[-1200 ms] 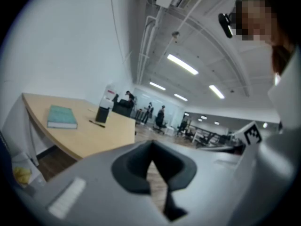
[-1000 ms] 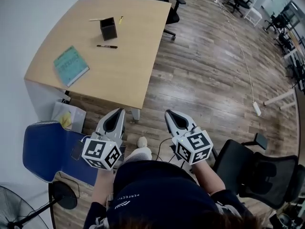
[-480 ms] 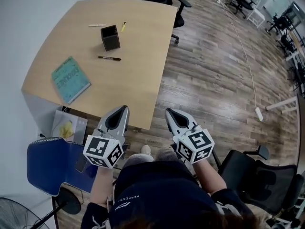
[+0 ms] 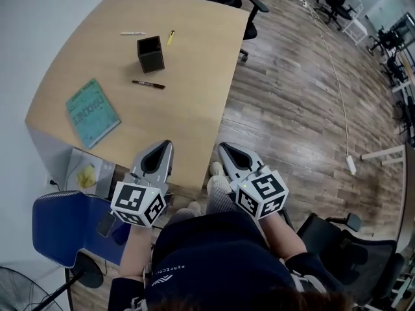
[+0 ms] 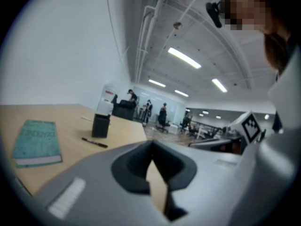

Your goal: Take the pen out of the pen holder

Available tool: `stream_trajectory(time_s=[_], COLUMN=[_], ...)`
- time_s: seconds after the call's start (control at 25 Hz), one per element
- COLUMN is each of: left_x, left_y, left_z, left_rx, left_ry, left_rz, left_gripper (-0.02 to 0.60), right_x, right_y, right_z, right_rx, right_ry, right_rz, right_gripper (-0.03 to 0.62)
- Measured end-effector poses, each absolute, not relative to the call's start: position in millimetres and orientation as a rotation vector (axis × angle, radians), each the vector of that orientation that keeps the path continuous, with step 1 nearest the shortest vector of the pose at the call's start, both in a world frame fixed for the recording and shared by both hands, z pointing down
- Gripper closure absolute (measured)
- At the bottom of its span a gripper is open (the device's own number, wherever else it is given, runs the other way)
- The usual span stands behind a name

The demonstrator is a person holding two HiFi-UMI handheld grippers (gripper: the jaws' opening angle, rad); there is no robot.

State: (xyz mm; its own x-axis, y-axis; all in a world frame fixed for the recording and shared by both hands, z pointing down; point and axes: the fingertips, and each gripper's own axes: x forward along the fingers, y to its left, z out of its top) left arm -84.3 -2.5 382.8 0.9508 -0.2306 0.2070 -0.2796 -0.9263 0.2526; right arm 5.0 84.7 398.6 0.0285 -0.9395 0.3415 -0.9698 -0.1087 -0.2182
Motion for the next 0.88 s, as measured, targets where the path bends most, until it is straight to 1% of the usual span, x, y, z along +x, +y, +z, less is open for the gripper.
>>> stream_trajectory(time_s=[0.2, 0.32, 0.6, 0.88], left_x=[-58.0, -36.6, 9.9, 42.7], left_y=[-36.4, -53.3, -99.0, -151.0], left_z=[385.3, 387.8, 392.9, 395.3], left_rx=[2.832, 2.813, 2.782, 2.762], left_ry=[-0.51, -0.577, -0.732, -0.902], left_rz=[0.257, 0.261, 0.295, 0.333], left_gripper=[0.56, 0.509, 0.471, 0.434], right_x=[40.2, 63.4, 113.6, 138.8], right_y=[44.1, 22.1, -30.9, -83.7], right_z=[400.2, 399.6, 405.6, 416.4], right_rx=[2.14, 2.073, 1.926, 1.744], right_ry=[-2.107, -2.157, -2.224, -2.305], right_rz=[0.592, 0.604, 0.635, 0.654], right_gripper=[0.591, 0.591, 0.591, 0.591])
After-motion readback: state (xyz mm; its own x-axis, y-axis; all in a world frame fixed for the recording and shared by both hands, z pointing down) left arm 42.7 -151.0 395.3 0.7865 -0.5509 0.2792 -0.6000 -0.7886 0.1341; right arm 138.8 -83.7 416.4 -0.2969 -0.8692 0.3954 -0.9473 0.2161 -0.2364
